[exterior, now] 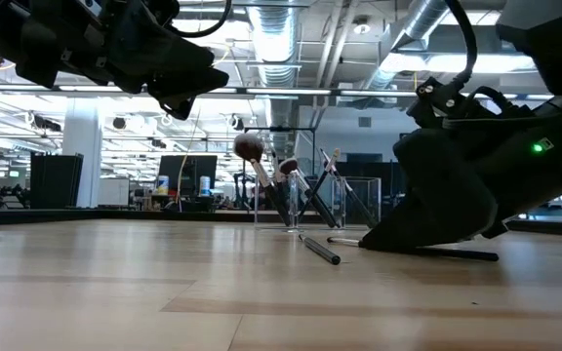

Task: Put items in baskets/containers
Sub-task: Put the eyeshadow brush into the right section of the transparent organizer

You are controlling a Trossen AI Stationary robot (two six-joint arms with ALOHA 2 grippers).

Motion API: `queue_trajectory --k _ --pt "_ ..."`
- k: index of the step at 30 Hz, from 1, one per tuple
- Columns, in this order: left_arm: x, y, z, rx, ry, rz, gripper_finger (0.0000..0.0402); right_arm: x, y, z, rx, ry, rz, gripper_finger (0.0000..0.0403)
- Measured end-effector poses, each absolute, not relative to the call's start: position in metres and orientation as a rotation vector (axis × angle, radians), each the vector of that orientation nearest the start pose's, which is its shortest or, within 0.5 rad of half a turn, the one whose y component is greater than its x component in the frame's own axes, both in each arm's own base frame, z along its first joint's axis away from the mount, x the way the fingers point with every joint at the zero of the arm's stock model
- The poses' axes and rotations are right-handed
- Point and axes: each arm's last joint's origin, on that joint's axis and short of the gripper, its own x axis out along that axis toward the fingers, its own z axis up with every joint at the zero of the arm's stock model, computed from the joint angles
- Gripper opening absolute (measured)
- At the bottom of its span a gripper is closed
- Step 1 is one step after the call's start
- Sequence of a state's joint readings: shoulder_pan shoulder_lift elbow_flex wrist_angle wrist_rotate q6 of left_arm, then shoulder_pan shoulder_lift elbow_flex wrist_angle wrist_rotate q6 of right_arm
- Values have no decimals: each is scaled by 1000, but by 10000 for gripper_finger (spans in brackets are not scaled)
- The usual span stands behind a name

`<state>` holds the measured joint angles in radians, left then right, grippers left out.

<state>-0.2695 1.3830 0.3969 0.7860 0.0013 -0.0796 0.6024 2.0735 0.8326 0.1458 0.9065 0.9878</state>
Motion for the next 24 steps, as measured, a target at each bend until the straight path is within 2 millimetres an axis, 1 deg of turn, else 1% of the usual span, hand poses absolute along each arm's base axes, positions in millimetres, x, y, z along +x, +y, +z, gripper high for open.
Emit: queue_trajectory --k 4,6,8,10,12,15,17,21,24 --pt "242 -67 173 -65 207 -263 149 281 162 47 183 560 -615 24" --pt "241 -69 173 -69 202 -285 149 282 163 48 183 557 -616 10" --pt "240 -73 175 -70 189 -317 149 286 165 53 168 553 -605 14" --pt "239 -78 176 -56 177 -342 149 290 165 63 133 567 -574 17" --pt "238 -81 176 -33 171 -356 149 295 164 74 137 590 -522 12" --pt "238 -82 176 -29 167 -359 149 304 156 102 171 536 -509 6" --pt "238 -81 177 -28 165 -352 149 312 147 114 204 526 -491 9" --pt "238 -80 177 -20 162 -326 149 331 132 127 281 496 -331 10" --pt "238 -79 176 3 170 -305 149 346 128 124 336 464 -224 5"
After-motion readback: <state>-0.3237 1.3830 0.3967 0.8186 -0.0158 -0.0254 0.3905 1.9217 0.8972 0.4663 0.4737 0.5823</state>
